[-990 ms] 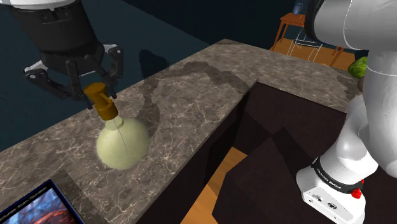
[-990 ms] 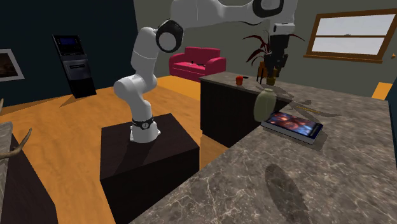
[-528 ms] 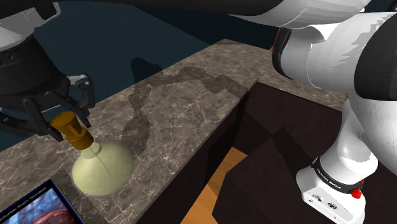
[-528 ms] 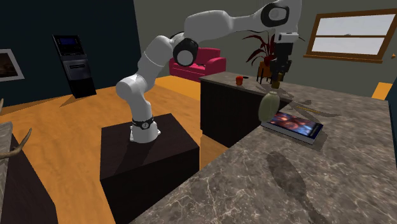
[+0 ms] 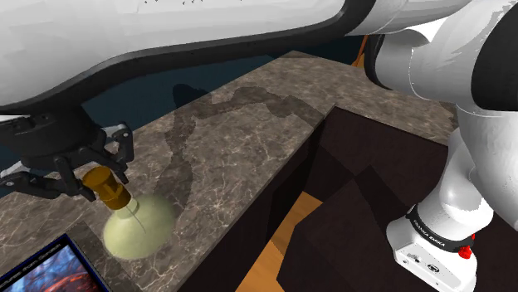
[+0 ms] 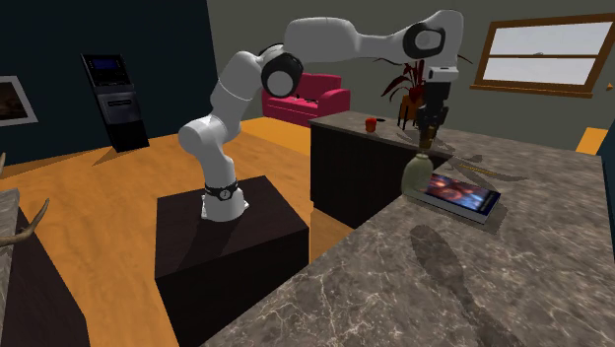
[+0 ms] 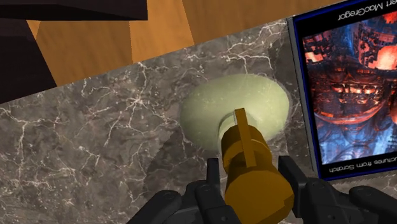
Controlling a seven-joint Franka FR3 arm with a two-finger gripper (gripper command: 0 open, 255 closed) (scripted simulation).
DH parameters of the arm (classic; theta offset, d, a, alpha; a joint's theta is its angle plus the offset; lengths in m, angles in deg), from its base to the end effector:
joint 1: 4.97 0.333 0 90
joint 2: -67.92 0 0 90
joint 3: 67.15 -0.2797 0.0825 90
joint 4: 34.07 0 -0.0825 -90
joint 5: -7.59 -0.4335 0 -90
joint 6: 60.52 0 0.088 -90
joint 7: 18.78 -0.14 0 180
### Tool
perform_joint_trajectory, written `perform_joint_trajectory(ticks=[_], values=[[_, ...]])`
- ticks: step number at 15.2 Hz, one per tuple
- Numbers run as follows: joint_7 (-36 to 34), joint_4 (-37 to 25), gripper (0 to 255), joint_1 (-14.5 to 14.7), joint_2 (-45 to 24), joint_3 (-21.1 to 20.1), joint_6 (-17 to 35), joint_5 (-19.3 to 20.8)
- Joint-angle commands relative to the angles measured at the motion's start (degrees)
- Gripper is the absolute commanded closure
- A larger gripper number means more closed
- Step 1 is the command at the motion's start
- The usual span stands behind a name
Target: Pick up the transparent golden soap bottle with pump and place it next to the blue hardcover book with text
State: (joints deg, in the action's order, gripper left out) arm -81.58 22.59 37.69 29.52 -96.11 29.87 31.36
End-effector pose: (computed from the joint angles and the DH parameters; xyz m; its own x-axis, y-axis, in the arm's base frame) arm 0.3865 0.6473 0.4353 0.9936 0.0693 0.0894 0.0636 -0.9959 0.0646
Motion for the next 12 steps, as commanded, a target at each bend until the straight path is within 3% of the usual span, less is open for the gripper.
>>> perform_joint_trajectory(ticks=[1,8,12], values=[[-0.40,2.24,255,-0.53,0.33,-0.08,1.87,-0.06],[-1.61,9.26,255,-2.11,0.99,-0.13,7.86,-0.04],[-1.61,9.26,255,-2.11,0.99,-0.13,7.86,-0.04]])
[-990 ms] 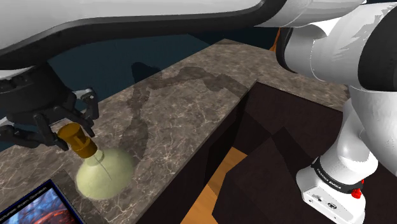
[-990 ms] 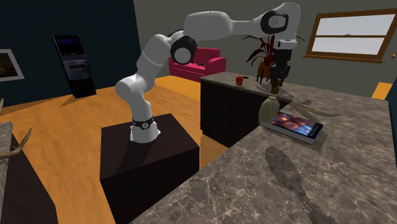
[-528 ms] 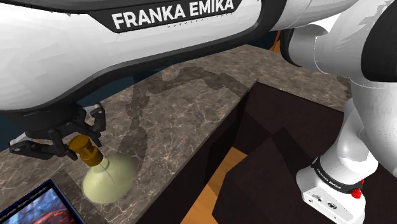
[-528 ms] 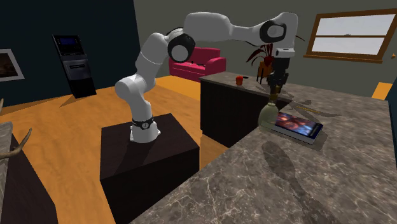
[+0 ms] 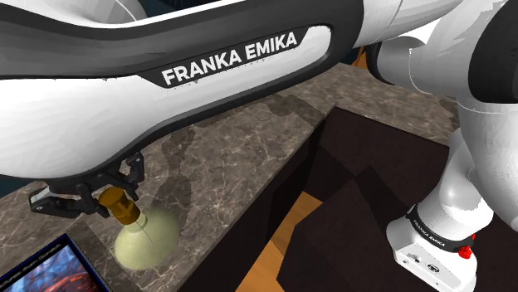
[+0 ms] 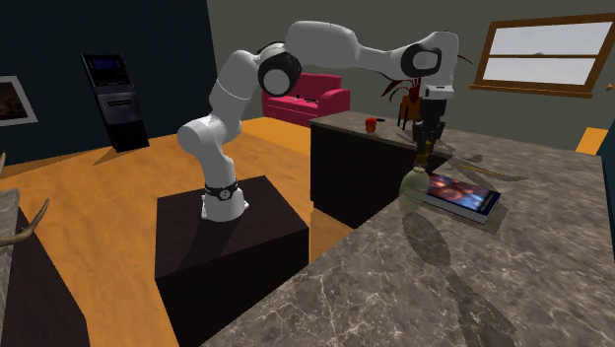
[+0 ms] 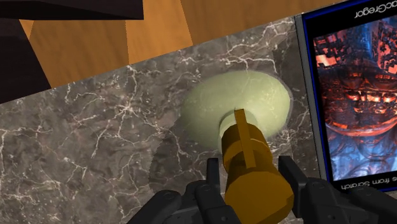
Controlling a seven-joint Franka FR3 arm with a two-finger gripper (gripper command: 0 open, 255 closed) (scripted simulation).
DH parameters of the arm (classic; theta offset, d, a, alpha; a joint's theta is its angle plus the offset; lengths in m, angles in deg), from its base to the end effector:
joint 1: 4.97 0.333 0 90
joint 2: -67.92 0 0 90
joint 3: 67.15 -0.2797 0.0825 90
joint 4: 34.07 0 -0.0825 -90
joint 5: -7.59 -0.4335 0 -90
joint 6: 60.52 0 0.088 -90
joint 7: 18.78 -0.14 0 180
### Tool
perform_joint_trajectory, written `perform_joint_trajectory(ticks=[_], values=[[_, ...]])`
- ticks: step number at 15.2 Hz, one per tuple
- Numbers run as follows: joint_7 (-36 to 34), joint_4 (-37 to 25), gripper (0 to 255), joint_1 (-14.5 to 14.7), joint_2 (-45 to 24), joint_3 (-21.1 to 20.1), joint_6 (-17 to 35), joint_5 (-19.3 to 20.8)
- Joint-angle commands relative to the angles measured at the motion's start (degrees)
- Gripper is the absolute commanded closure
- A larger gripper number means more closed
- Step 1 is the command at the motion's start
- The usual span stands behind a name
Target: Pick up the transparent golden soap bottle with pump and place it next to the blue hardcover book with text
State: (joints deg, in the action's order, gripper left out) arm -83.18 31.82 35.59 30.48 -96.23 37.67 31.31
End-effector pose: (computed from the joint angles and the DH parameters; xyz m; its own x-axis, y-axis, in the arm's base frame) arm 0.3854 0.6486 0.3785 0.9936 0.0693 0.0894 0.0637 -0.9959 0.0641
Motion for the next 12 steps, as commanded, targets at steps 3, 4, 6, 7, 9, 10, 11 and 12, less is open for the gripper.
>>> perform_joint_trajectory(ticks=[3,4,6,7,9,10,11,12], values=[[0.00,0.02,255,-0.01,0.02,0.00,0.06,0.01],[0.00,0.02,0,-0.01,0.03,0.00,0.05,0.00],[0.00,0.00,0,0.00,0.01,0.00,0.05,0.01],[0.00,0.00,0,0.00,0.01,0.00,0.05,0.01],[0.00,0.00,0,0.00,0.01,0.00,0.05,0.01],[0.27,-2.12,0,0.54,-0.07,-0.04,-1.89,-0.05],[0.56,-4.50,0,1.18,-0.30,-0.04,-3.94,-0.05],[0.88,-7.18,0,1.93,-0.69,0.01,-6.11,0.02]])
